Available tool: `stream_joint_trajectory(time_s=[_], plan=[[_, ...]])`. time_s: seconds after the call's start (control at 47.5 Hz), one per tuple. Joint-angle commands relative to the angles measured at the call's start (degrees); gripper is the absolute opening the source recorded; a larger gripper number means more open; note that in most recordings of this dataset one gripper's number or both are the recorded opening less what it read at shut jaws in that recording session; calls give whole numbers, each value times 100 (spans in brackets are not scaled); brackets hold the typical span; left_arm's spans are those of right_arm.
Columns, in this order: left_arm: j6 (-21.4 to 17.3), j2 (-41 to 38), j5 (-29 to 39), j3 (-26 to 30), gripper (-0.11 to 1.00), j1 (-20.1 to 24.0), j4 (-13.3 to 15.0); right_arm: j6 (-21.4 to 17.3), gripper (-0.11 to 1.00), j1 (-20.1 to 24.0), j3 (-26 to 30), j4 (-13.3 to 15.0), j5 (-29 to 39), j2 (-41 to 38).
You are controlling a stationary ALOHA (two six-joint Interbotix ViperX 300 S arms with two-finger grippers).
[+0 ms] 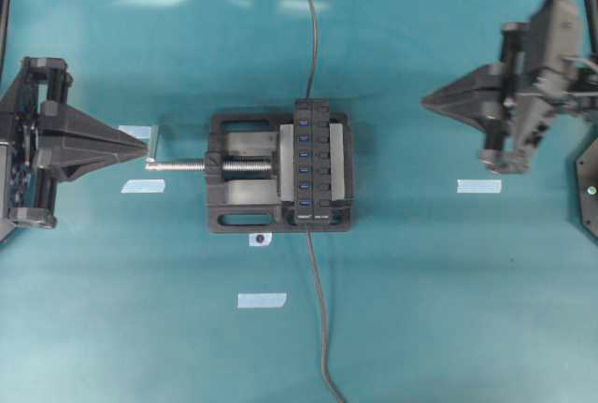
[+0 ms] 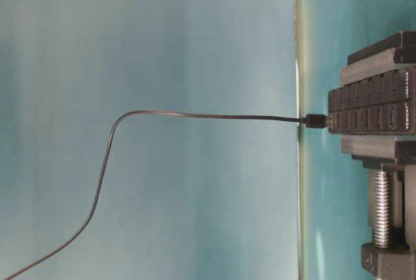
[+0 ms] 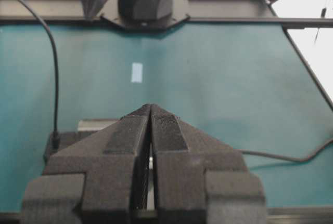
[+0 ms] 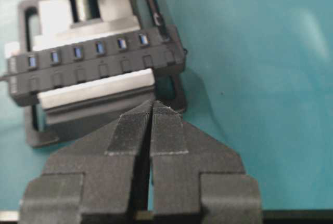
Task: Insert the USB into the front port of the fixed hub.
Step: 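Move the right gripper over the black USB plug at the hub front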
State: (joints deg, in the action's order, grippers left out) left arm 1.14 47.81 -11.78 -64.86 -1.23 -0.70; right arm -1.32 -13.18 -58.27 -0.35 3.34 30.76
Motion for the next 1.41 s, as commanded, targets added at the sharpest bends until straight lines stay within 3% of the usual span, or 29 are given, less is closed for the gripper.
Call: stream_joint_trajectory(time_s=[0.0, 0.231, 0.589, 0.989, 1.389], plan=[[0, -18, -18, 141, 0, 0, -9, 70, -2, -44, 308, 26, -70, -264], [0, -18, -18, 132, 0, 0, -9, 325, -2, -53, 853, 18, -158, -1107], [9, 9, -18, 97, 0, -9, -9, 378, -2, -114, 1433, 26, -158, -2338], [9, 26, -18, 88, 0, 0, -9, 668, -2, -114, 1872, 18, -141, -2839], [9, 53, -18, 62, 0, -9, -9, 694, -2, -114, 2057, 18, -123, -3015]])
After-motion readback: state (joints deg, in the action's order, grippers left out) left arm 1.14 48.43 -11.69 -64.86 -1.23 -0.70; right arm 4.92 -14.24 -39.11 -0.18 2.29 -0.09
